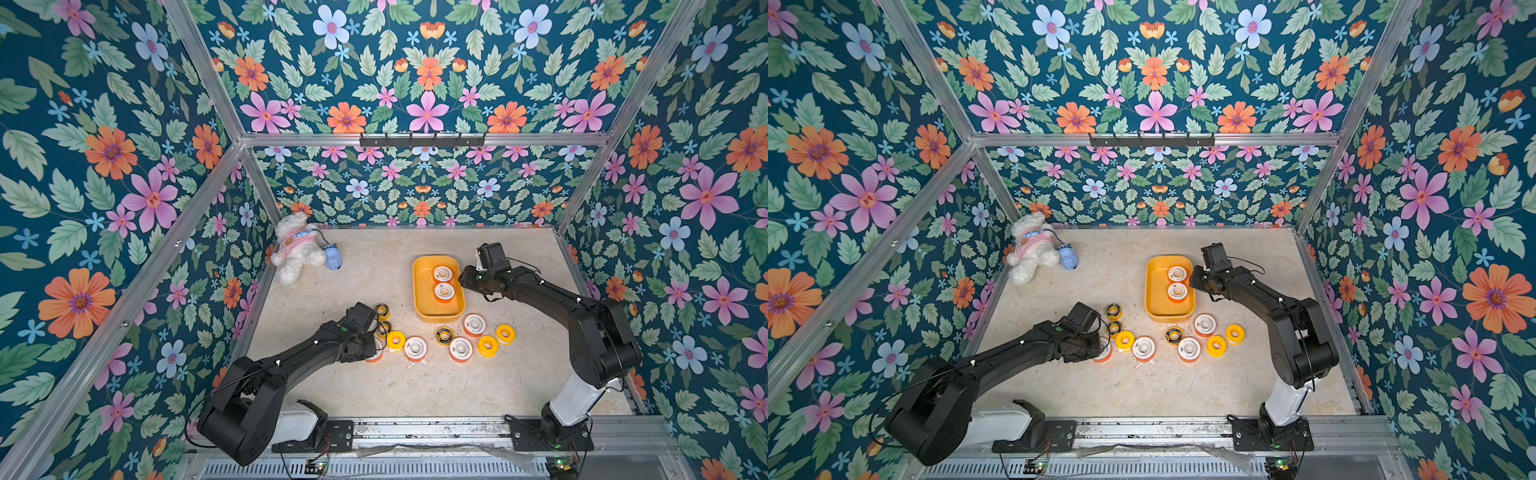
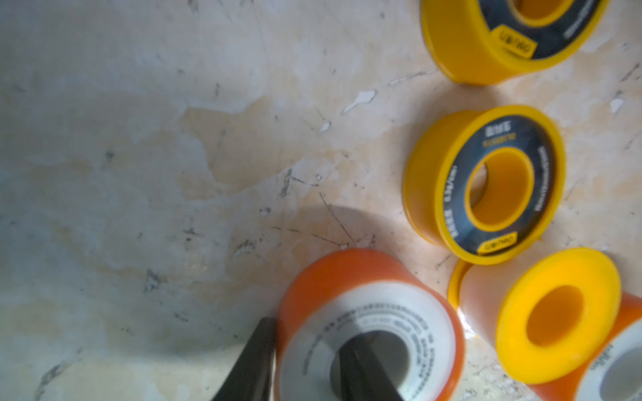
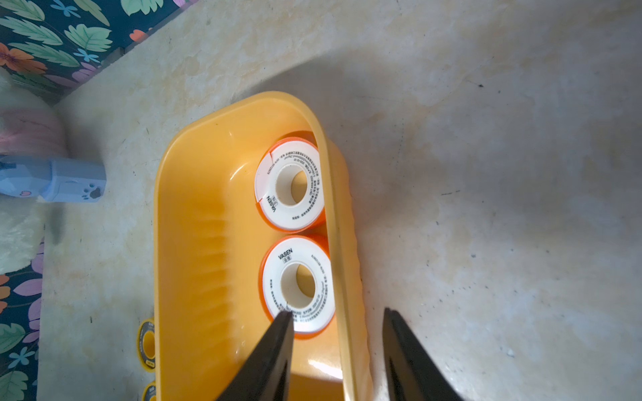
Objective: Put the sealing tape into the storage box
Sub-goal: Pick up the sealing tape at the center of the board.
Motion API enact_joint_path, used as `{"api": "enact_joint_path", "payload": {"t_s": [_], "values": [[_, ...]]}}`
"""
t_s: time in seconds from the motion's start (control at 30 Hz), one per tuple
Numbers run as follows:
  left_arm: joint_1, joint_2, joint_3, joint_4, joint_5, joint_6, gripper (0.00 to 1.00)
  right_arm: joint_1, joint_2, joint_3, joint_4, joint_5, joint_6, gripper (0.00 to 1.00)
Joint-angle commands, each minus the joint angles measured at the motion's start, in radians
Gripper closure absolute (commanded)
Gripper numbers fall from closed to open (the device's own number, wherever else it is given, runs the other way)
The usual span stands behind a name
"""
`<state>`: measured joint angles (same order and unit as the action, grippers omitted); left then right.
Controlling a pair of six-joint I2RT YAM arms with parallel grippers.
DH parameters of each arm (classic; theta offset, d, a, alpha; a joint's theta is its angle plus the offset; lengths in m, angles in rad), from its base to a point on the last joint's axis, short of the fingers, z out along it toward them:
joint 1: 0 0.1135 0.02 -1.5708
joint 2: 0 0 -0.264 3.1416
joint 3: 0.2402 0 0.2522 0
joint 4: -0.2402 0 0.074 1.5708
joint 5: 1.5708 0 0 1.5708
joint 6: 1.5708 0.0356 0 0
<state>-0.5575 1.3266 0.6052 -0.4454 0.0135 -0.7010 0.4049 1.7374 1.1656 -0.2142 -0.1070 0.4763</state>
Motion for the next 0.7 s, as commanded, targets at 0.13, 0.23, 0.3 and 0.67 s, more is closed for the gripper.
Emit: {"api": "enact_joint_path", "payload": {"t_s": [0.13,0.23,0.3,0.67], "values": [[-0.012,0.052,0.026,-0.050,-0.095,0.026,0.73,0.000,0.014,0.005,0.002,-0.023,-0.003,0.53],[-0.016,0.026,0.048,-0.065,-0.120,0.021,0.75,-0.001,0.015,0.003,0.005,-0.026,-0.004,0.53],[-0.018,0.000,0.061,-0.067,-0.127,0.017,0.75,-0.001,0.015,-0.002,0.009,-0.026,-0.004,0.52],[-0.026,-0.015,0.225,-0.070,-0.097,0.027,0.74,-0.009,0.035,-0.019,0.009,-0.022,-0.007,0.53]]}}
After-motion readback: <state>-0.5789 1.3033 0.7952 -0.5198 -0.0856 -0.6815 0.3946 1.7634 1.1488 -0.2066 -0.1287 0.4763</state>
